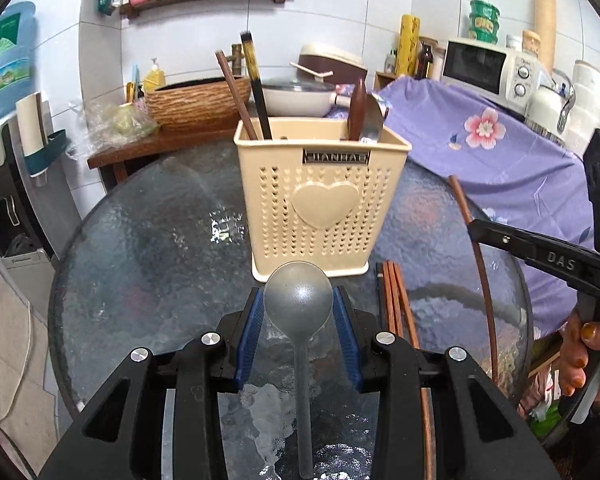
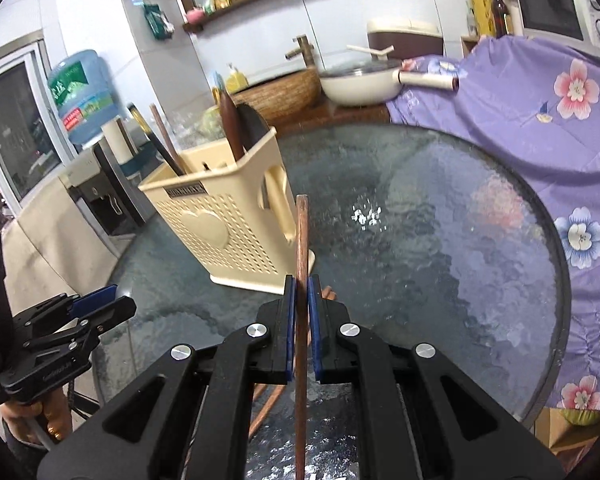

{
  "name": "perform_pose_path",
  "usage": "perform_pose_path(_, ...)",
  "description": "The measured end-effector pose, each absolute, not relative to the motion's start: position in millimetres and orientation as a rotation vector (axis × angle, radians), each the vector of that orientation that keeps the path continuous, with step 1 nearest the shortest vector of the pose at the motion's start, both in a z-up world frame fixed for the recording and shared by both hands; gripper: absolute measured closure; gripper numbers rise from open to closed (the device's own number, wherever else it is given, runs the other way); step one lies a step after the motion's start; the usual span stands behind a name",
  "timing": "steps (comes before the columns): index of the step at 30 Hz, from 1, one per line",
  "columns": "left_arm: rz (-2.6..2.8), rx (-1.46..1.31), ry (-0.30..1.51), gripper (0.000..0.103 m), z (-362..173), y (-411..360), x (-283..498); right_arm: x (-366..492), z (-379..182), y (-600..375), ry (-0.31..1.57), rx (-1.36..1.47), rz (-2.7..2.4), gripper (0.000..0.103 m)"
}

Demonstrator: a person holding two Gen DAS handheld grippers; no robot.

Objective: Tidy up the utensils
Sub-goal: 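Lift the grey spoon with the left tool while the right tool lifts the chopstick toward the holder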

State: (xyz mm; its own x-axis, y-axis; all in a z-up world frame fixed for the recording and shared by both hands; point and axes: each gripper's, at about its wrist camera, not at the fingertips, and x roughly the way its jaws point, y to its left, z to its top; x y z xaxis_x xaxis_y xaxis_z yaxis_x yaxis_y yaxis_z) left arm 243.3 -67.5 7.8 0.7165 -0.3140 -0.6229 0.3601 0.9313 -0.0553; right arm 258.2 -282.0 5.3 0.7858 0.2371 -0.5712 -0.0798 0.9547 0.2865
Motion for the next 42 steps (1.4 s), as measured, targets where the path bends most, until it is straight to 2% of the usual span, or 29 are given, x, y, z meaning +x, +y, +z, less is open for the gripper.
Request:
perform_pose_path(27,-0.362,-0.054,0.532,0.068,57,-54,241,224,87,-277,0.475,0.154,0.195,0.096)
perform_pose_path(42,-0.321,-0.148,0.391,0.068,138,-53,295,262,176,-260,0.402,0.156,0.294,0.096)
